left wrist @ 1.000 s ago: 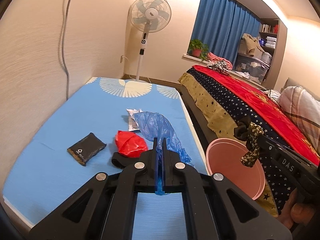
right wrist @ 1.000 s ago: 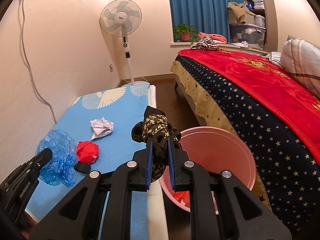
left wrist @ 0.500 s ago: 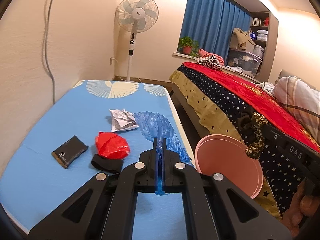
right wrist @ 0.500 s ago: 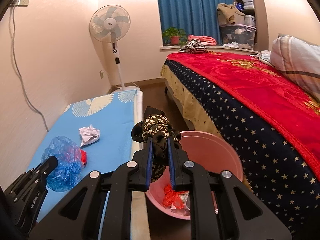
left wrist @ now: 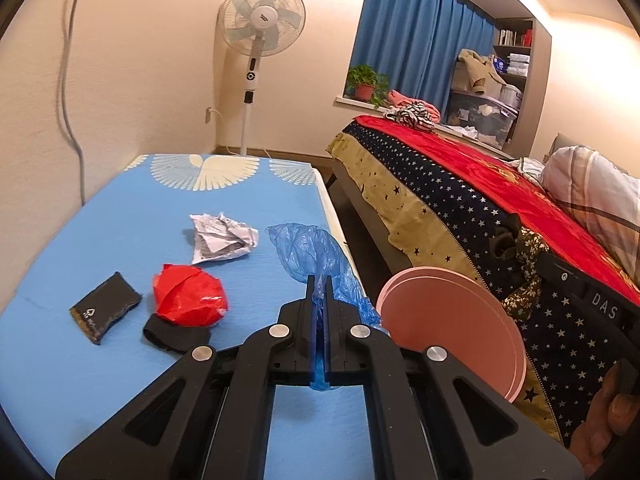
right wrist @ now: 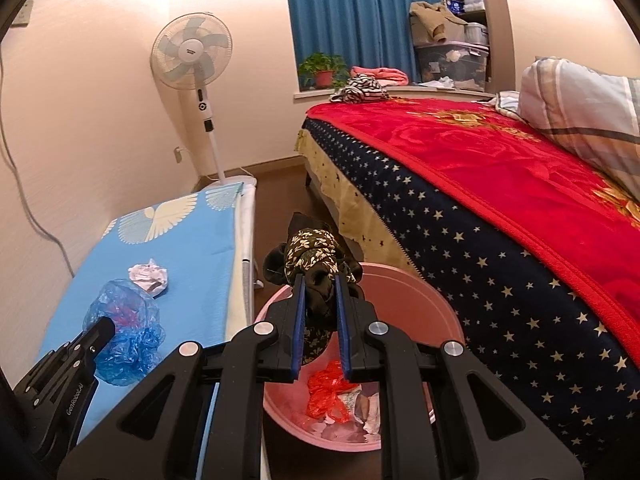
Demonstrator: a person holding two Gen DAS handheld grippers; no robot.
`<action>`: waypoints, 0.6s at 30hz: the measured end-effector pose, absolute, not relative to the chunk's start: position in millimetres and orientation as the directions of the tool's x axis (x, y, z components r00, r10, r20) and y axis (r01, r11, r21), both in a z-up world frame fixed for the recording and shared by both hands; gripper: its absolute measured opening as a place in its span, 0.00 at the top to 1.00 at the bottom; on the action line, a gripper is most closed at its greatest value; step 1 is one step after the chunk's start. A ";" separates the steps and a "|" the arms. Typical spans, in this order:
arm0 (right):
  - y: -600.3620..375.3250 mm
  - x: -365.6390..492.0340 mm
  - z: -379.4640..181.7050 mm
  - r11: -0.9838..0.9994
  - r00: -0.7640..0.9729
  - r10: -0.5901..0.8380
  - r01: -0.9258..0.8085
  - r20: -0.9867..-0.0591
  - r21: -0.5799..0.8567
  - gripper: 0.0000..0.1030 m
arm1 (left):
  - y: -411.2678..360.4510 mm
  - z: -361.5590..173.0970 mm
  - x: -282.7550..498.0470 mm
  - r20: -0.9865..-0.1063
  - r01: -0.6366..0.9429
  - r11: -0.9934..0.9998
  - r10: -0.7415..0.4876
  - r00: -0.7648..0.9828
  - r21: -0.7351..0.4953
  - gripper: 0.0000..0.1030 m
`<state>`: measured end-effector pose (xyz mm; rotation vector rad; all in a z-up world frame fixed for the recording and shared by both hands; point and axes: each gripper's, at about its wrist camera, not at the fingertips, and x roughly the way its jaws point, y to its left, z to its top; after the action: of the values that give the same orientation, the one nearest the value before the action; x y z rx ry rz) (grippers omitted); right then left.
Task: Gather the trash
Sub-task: 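Carry the patterned cloth and blue plastic bag over the pink bin with both grippers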
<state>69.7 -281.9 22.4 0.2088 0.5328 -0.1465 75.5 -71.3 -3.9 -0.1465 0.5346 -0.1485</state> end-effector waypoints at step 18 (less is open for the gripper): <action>-311.3 80.3 14.3 0.942 0.824 -0.174 0.299 -0.540 0.152 0.86 | -105.0 -15.5 104.3 -0.510 0.168 0.966 -0.248 0.824 -0.198 0.98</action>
<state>80.4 -311.3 14.3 0.2353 0.5484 -0.2536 104.3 -105.0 -15.5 -0.1471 0.5615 -0.2215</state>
